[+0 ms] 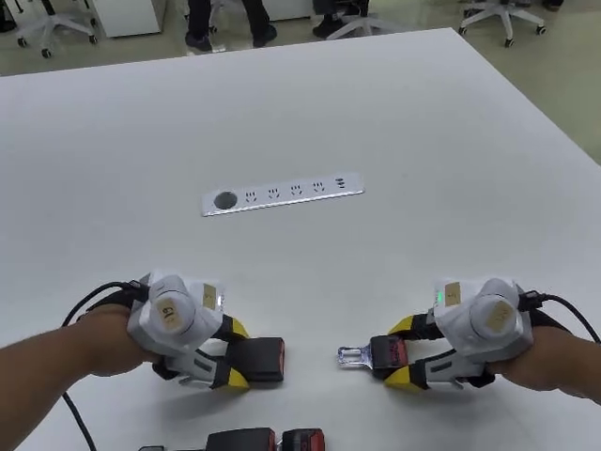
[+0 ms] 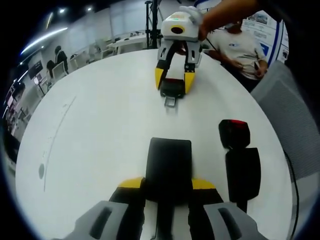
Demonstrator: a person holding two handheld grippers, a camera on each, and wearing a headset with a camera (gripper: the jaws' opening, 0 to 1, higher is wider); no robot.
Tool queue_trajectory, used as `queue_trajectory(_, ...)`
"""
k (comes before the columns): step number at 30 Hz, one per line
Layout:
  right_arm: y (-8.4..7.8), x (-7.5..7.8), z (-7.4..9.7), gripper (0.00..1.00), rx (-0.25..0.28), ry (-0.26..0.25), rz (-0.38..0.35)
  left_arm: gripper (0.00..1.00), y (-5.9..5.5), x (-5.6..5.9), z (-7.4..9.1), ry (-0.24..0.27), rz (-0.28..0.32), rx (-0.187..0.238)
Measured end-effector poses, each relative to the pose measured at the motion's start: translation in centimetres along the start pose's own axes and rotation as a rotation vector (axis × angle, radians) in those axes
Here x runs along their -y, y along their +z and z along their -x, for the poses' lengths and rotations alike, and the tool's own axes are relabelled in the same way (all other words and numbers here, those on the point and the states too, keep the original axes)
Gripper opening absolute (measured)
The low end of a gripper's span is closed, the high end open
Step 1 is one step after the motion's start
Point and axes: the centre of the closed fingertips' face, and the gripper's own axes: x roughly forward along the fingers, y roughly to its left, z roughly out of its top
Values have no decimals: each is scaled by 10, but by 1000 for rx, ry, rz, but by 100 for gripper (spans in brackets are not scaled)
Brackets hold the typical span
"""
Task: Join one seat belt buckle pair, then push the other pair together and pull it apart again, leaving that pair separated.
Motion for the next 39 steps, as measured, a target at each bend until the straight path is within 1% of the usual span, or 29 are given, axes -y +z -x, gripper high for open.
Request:
queue_trajectory(3, 5, -1, -6, 33, 5, 4, 4, 34, -1, 0, 0, 0, 6, -3)
queue_trajectory(9, 14, 0, -18, 33, 7, 5, 9, 34, 2, 4, 1, 9, 21, -3)
queue_trajectory(14, 20, -4, -26, 33, 18, 15, 11, 34, 2, 3, 0, 17, 31, 3)
queue_trajectory(16, 25, -5, -29, 33, 24, 18, 12, 34, 2, 4, 1, 21, 38, 14)
queue_trajectory(22, 40, -13, -39, 33, 44, 44, 29, 34, 1, 3, 1, 16, 34, 10)
queue_trajectory(24, 43, -9, -42, 33, 49, 41, 29, 34, 0, 3, 1, 13, 33, 5)
queue_trajectory(26, 46, -9, -43, 33, 52, 42, 35, 34, 0, 2, 1, 11, 27, 0)
queue_trajectory(29, 49, -9, -48, 33, 56, 48, 39, 34, 1, 3, 1, 10, 31, 4)
queue_trajectory(39, 50, -11, -51, 33, 42, 51, 55, 34, -2, 0, 0, 11, 38, 11)
